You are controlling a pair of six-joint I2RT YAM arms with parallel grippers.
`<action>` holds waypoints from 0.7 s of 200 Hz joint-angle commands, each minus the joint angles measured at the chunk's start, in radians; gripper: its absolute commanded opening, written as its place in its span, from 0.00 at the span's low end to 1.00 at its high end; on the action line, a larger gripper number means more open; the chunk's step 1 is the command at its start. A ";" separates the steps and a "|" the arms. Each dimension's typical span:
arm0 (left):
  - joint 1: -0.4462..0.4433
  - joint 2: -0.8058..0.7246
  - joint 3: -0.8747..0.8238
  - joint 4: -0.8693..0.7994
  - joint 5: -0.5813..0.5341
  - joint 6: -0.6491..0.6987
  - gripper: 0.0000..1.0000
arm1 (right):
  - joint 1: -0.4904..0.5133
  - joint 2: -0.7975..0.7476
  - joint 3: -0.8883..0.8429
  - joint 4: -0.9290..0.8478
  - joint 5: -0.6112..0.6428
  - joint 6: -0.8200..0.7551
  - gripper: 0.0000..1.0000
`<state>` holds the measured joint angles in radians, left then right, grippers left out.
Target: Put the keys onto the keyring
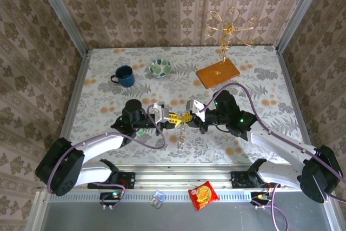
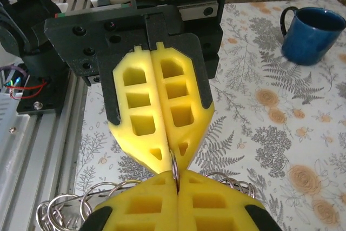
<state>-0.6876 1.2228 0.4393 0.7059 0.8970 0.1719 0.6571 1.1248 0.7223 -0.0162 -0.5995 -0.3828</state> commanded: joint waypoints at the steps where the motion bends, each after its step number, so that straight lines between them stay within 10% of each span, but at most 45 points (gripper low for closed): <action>1: -0.006 -0.009 -0.003 0.050 -0.017 -0.010 0.16 | 0.008 0.001 0.038 -0.044 -0.017 -0.034 0.00; 23: -0.006 -0.047 0.001 -0.040 -0.065 0.045 0.36 | 0.009 -0.004 0.090 -0.168 0.028 -0.096 0.00; 140: -0.007 -0.089 0.100 -0.328 -0.051 0.190 0.29 | 0.095 0.184 0.482 -0.709 0.277 -0.318 0.00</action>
<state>-0.6888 1.1336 0.5011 0.3935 0.8219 0.3420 0.7330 1.2774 1.1305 -0.6197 -0.3763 -0.6590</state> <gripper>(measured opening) 0.295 0.052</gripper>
